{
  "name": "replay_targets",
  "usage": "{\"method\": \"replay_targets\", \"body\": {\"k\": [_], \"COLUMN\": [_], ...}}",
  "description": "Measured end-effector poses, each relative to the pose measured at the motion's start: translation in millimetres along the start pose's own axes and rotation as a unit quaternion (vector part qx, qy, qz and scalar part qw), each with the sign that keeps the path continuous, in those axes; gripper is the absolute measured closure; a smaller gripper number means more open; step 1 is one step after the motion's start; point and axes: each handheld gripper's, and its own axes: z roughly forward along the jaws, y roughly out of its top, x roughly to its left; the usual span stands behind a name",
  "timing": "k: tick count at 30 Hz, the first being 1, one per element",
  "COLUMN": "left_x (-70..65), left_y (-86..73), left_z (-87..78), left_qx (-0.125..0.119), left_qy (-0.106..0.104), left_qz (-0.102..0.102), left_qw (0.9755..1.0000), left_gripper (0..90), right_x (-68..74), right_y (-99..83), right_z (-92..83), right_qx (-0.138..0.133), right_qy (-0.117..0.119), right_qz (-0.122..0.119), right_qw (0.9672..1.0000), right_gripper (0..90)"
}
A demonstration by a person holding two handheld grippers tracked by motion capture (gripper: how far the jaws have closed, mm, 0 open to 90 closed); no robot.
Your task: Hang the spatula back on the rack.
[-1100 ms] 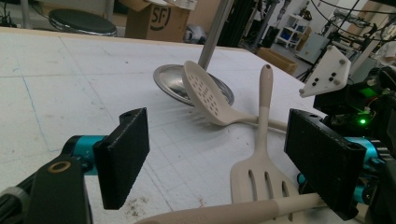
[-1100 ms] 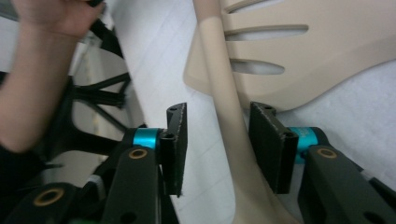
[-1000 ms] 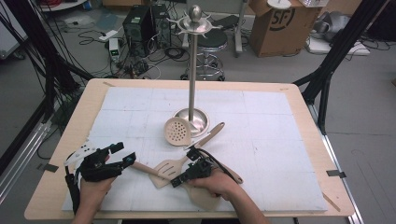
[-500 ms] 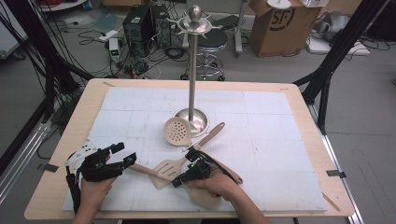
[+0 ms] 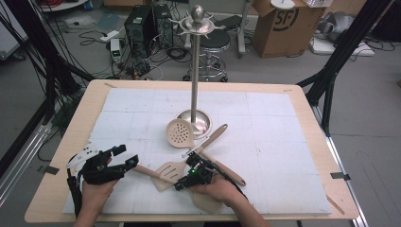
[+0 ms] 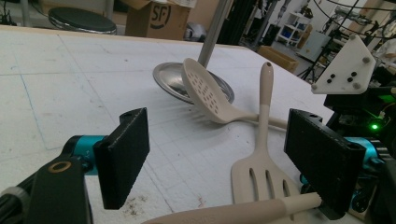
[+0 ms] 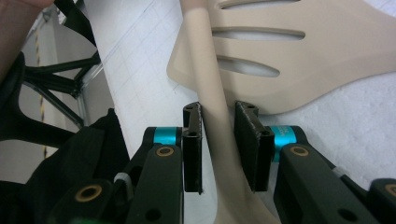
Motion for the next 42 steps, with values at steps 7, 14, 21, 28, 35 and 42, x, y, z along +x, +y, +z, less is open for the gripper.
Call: {"method": "replay_targets", "body": {"k": [7,14,21,28,35,42], "left_x": [2.2,2.7,3.0,3.5,3.8,4.4], "left_y": [-1.6,-1.5,-2.1,-2.3,-2.4,-2.8], "left_z": [-2.2,-5.5,-4.4,-4.8,-5.5,-5.9], "left_qx": [-0.002,-0.009,-0.007,-0.008,-0.011,-0.011], "left_qy": [0.003,0.006,0.007,0.007,0.009,0.006], "left_qz": [-0.003,-0.009,-0.009,-0.012,-0.014,-0.018], "left_qw": [1.0,0.9999,0.9999,0.9999,0.9998,0.9998], "left_gripper": [23.0,23.1,23.2,23.2,23.3,23.3], "right_x": [-1.1,-4.0,-5.8,-6.8,-9.8,-12.9], "right_y": [-1.7,-10.1,-13.5,-16.9,-22.9,-27.1], "right_z": [-2.3,-12.3,-22.3,-40.0,-65.5,-85.6], "right_qx": [-0.007,-0.049,-0.074,-0.127,-0.197,-0.248], "right_qy": [0.005,0.018,0.024,0.023,0.03,0.019], "right_qz": [0.0,0.006,0.004,0.007,-0.003,0.005], "right_qw": [1.0,0.9986,0.9969,0.9916,0.9799,0.9685], "right_gripper": [76.0,78.8,78.9,78.8,78.8,78.8]}}
